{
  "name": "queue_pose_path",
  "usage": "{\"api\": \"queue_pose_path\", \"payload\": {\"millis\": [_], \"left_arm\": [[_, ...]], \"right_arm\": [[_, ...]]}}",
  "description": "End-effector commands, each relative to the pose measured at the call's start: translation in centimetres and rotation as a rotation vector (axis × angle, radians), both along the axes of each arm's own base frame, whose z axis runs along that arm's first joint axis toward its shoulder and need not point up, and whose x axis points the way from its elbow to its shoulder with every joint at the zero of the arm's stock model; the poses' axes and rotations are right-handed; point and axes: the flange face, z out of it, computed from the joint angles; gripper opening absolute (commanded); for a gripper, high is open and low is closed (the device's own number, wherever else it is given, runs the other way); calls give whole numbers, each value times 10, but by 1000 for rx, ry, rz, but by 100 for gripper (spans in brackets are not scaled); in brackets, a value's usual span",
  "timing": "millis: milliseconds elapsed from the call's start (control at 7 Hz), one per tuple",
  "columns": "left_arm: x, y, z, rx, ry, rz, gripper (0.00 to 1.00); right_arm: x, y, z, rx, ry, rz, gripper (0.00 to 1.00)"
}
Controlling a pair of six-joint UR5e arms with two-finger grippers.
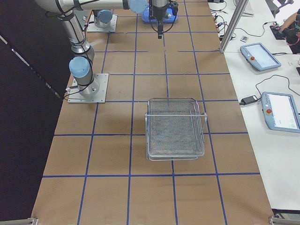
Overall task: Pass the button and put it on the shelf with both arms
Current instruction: 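Close the left gripper on the red push-button's black base, then lift the red push-button with the left gripper and carry it toward table center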
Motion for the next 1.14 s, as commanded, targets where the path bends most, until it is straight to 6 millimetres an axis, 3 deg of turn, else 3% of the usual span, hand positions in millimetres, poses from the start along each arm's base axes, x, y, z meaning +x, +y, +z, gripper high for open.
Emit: {"api": "queue_pose_path", "payload": {"millis": [0, 143, 286, 429, 571, 714, 1000], "left_arm": [[-4, -2, 21, -41, 17, 14, 0], [-12, -4, 57, -62, 18, -1, 0], [-29, -10, 110, -65, 75, -20, 0], [-66, -18, 174, -55, 107, -91, 0], [-114, -16, 221, -58, 107, -189, 0], [-173, -4, 247, -85, 104, -315, 0], [-293, 39, 257, -95, 103, -606, 0]], "right_arm": [[0, 0, 0, 0, -1, 0, 100], [0, 0, 0, 0, -1, 0, 100], [0, 0, 0, 0, -1, 0, 100], [0, 0, 0, 0, -1, 0, 100], [0, 0, 0, 0, -1, 0, 100], [-1, 0, 0, 0, -1, -1, 100], [-1, 0, 0, 0, -1, -1, 100]]}}
